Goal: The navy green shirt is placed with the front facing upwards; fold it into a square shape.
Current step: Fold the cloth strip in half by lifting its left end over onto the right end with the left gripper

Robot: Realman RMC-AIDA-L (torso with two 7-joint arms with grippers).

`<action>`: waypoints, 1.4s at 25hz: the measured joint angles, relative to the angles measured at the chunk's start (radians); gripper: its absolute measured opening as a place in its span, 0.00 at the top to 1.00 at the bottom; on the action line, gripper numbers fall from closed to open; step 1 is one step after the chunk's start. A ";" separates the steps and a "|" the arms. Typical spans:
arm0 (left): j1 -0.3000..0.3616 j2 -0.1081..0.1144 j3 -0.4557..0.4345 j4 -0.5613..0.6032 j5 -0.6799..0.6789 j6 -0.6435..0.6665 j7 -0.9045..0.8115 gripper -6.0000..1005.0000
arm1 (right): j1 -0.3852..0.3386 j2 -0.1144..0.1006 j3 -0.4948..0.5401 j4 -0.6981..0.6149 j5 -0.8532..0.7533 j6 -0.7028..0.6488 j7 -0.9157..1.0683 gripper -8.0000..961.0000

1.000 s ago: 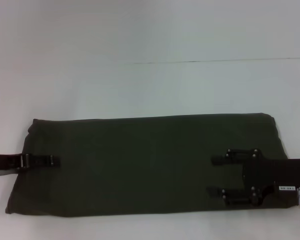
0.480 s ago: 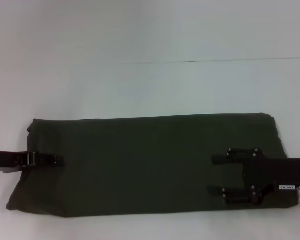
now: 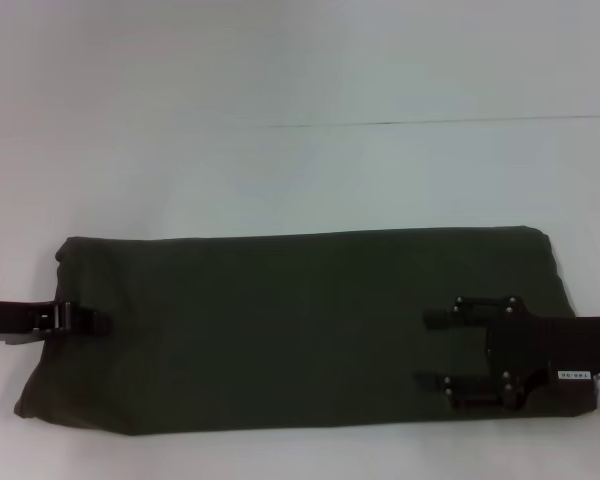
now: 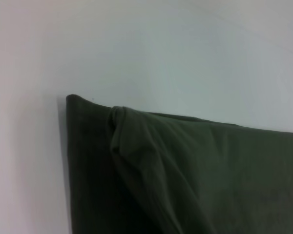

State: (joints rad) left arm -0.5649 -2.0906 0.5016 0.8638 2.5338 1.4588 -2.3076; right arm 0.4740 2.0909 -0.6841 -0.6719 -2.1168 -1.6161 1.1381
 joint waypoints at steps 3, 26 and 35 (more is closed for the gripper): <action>-0.001 0.000 0.000 0.001 0.000 0.002 0.008 0.85 | 0.000 0.000 0.000 0.000 0.000 0.000 0.000 0.19; 0.042 0.005 -0.012 0.068 0.009 -0.070 0.027 0.42 | 0.006 0.000 -0.003 0.000 0.000 0.018 0.000 0.19; 0.048 0.004 -0.012 0.087 0.033 -0.096 0.021 0.10 | 0.008 0.000 -0.016 0.010 0.000 0.036 0.000 0.19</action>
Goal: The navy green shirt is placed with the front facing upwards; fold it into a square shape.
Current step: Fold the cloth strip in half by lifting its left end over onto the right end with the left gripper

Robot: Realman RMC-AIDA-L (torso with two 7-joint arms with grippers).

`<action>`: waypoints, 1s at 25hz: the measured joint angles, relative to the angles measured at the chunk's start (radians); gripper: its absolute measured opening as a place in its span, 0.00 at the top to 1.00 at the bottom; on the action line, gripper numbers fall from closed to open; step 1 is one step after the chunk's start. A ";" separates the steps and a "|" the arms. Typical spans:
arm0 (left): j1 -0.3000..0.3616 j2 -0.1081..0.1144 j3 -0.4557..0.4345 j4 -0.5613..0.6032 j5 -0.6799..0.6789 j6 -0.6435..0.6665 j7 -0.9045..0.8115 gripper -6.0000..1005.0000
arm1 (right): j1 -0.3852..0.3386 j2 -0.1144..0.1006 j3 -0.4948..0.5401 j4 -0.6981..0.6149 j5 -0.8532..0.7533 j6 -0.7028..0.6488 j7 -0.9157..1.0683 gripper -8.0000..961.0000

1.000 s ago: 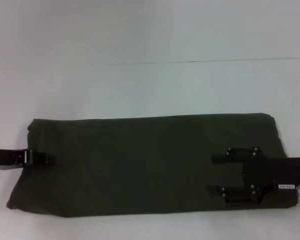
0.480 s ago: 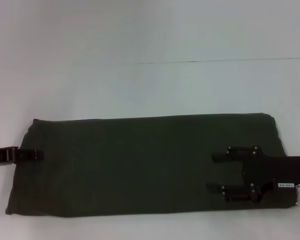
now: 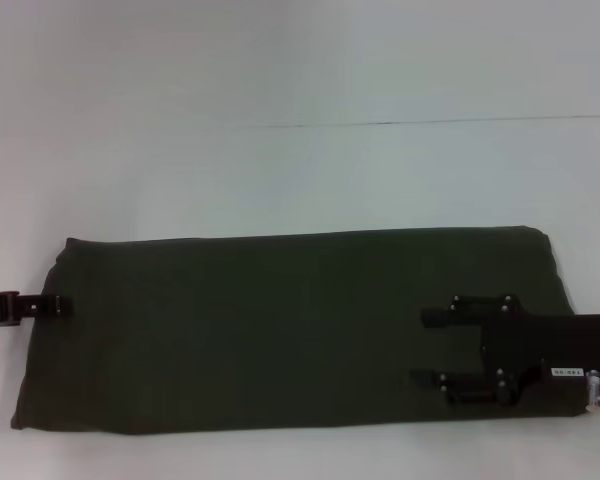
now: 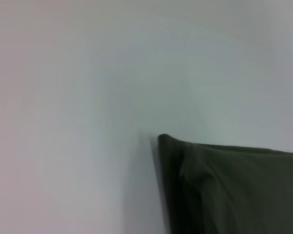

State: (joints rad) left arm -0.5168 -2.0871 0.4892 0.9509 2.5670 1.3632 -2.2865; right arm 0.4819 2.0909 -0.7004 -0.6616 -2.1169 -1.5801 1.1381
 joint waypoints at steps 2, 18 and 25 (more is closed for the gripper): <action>0.002 0.000 0.000 0.000 0.003 -0.002 -0.001 0.10 | 0.001 0.000 -0.002 0.001 0.000 0.003 0.000 0.19; 0.003 -0.005 0.007 -0.023 0.026 -0.009 -0.004 0.10 | 0.004 0.000 -0.008 0.002 0.000 0.008 0.000 0.19; 0.001 -0.007 0.008 -0.029 0.022 -0.007 -0.004 0.10 | 0.004 0.000 -0.008 0.002 0.000 0.011 0.000 0.19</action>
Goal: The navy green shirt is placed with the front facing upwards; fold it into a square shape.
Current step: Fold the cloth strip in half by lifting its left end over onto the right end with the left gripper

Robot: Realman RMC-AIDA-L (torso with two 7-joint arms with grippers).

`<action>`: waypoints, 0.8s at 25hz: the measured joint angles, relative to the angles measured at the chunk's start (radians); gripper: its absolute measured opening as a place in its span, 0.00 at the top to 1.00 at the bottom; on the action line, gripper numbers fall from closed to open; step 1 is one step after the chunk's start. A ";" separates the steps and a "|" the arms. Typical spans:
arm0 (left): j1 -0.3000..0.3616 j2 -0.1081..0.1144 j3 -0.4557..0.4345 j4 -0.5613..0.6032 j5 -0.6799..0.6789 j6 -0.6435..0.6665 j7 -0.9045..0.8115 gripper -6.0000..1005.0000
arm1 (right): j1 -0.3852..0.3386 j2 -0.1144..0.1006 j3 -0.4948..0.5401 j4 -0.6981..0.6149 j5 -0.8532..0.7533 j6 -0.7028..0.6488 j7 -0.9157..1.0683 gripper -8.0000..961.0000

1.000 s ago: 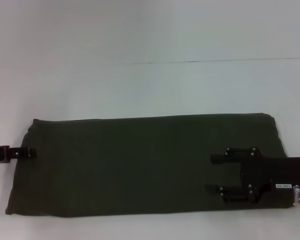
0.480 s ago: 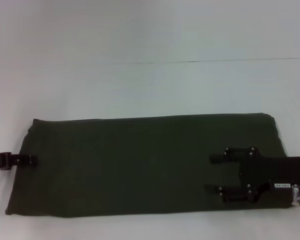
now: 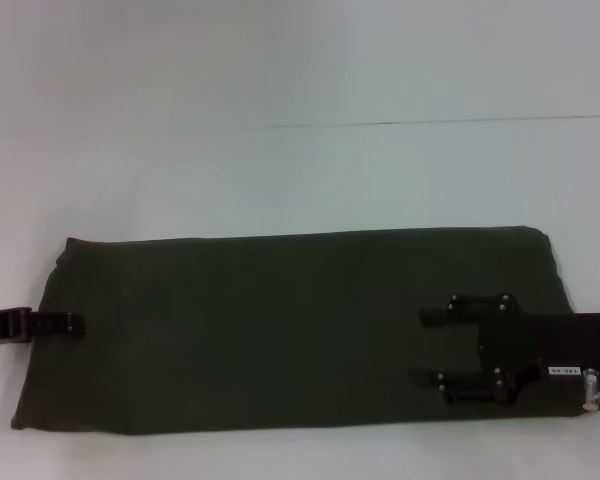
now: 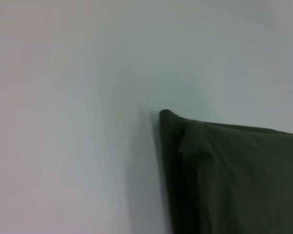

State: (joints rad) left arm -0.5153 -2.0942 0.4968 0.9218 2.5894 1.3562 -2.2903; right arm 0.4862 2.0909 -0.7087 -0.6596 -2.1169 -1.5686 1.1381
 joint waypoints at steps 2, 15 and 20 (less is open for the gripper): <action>-0.006 0.000 0.000 -0.012 -0.004 0.005 0.000 0.10 | 0.000 0.000 0.000 0.000 0.000 0.001 0.000 0.19; -0.041 -0.001 0.002 -0.063 -0.006 0.035 0.008 0.12 | -0.006 0.000 0.000 0.000 0.000 0.003 0.000 0.19; -0.051 -0.002 0.031 -0.069 -0.005 0.045 -0.001 0.13 | -0.010 0.000 0.000 0.000 0.000 0.003 0.000 0.19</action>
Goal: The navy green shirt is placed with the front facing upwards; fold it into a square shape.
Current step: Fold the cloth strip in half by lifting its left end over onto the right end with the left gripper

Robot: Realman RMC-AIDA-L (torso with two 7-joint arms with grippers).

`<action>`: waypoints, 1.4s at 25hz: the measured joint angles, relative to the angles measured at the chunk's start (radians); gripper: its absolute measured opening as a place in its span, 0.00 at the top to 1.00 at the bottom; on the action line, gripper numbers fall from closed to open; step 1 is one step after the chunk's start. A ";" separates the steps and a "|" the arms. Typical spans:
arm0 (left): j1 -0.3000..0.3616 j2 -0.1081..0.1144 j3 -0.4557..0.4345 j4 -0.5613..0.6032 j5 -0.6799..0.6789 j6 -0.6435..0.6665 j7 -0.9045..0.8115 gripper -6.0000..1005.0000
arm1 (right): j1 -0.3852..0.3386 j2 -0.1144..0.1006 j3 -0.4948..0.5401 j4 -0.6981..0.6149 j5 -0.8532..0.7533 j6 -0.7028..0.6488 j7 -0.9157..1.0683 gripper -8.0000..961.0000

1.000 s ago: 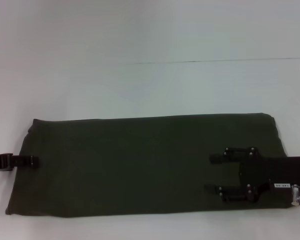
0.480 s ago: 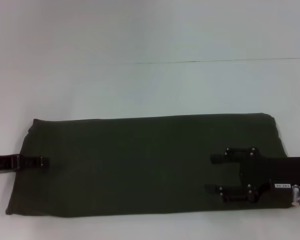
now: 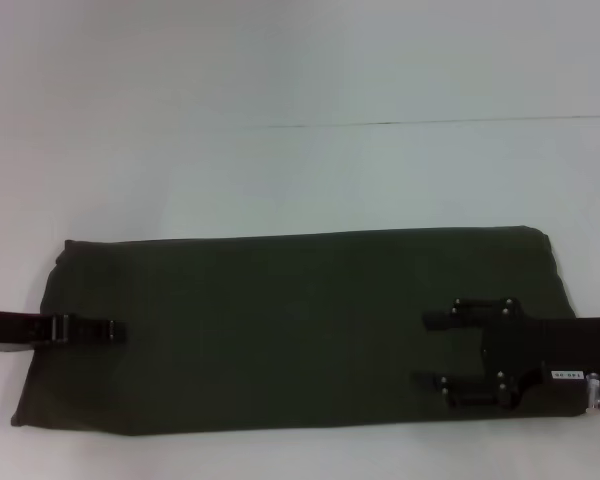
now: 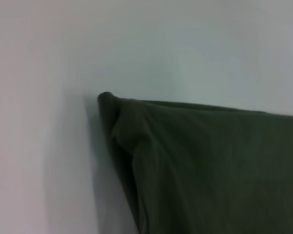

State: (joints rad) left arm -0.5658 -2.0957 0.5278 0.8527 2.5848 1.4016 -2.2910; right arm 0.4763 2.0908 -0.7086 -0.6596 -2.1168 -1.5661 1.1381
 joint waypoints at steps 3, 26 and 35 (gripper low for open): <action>-0.001 -0.005 0.011 0.001 0.000 0.002 -0.002 0.13 | -0.001 0.000 0.000 0.000 0.000 0.000 0.000 0.19; -0.009 -0.009 0.022 0.010 -0.002 0.014 -0.001 0.87 | -0.001 0.000 0.000 0.009 -0.002 -0.001 -0.001 0.19; 0.044 -0.001 0.014 0.129 0.007 0.016 -0.002 0.91 | 0.002 0.000 0.000 0.015 0.007 0.008 -0.011 0.19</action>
State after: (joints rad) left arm -0.5214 -2.0963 0.5419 0.9820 2.5915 1.4173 -2.2929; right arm 0.4782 2.0909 -0.7087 -0.6450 -2.1098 -1.5577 1.1276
